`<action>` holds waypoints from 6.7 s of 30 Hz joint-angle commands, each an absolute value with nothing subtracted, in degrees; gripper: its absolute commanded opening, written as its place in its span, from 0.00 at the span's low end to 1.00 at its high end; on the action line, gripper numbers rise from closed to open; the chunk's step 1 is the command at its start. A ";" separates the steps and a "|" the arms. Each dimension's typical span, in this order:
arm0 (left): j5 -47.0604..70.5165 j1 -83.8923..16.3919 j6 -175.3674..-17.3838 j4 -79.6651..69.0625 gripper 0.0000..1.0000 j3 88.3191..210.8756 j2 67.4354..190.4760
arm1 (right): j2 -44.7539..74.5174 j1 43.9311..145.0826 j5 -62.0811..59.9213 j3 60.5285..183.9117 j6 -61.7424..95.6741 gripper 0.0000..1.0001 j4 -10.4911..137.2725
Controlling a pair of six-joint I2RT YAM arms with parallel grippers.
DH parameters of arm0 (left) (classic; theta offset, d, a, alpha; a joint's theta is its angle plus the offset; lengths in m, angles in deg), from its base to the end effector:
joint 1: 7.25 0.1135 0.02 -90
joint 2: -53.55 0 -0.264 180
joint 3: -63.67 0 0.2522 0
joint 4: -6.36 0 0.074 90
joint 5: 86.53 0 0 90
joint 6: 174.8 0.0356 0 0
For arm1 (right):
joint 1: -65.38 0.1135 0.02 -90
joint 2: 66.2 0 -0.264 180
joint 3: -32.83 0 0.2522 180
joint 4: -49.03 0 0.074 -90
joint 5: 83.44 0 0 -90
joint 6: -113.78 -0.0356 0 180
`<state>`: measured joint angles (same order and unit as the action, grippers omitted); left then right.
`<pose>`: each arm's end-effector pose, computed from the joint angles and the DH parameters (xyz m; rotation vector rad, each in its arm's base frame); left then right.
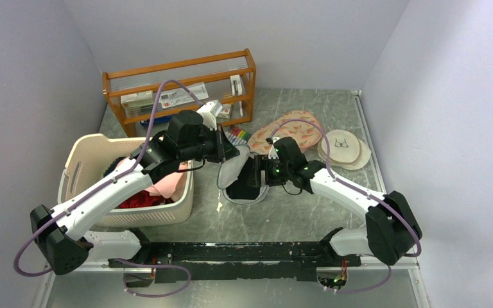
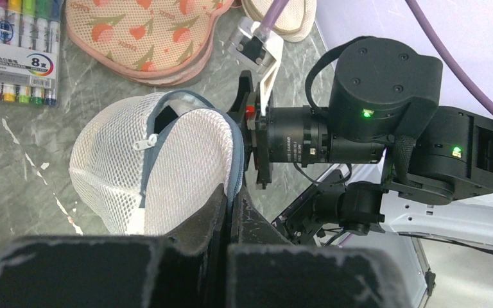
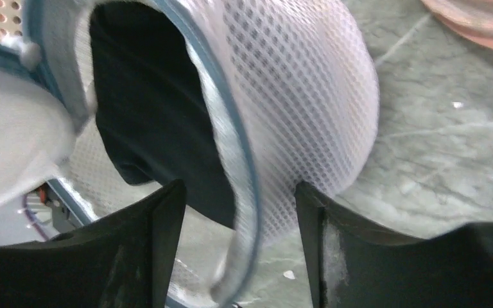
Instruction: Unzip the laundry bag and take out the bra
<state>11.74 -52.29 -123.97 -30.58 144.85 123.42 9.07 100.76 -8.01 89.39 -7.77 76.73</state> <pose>0.1906 -0.1982 0.3636 0.2110 2.1752 -1.0383 0.2121 0.1616 0.2094 -0.2128 2.5120 0.8236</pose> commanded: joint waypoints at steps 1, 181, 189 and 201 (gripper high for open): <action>14.30 -51.72 -121.34 -30.10 0.07 146.18 122.33 | 3.23 101.15 -2.27 87.30 -6.98 0.41 79.58; -49.29 -63.26 -101.36 -71.72 0.07 182.24 120.66 | -18.05 100.28 5.55 79.59 -8.39 0.00 85.85; -58.23 -54.49 -107.62 -82.95 0.07 177.74 121.24 | -17.10 100.30 4.95 79.77 -8.33 0.00 85.38; -59.14 -35.30 -89.91 -62.23 0.07 152.92 113.62 | -17.56 100.33 4.91 80.03 -7.72 0.00 86.19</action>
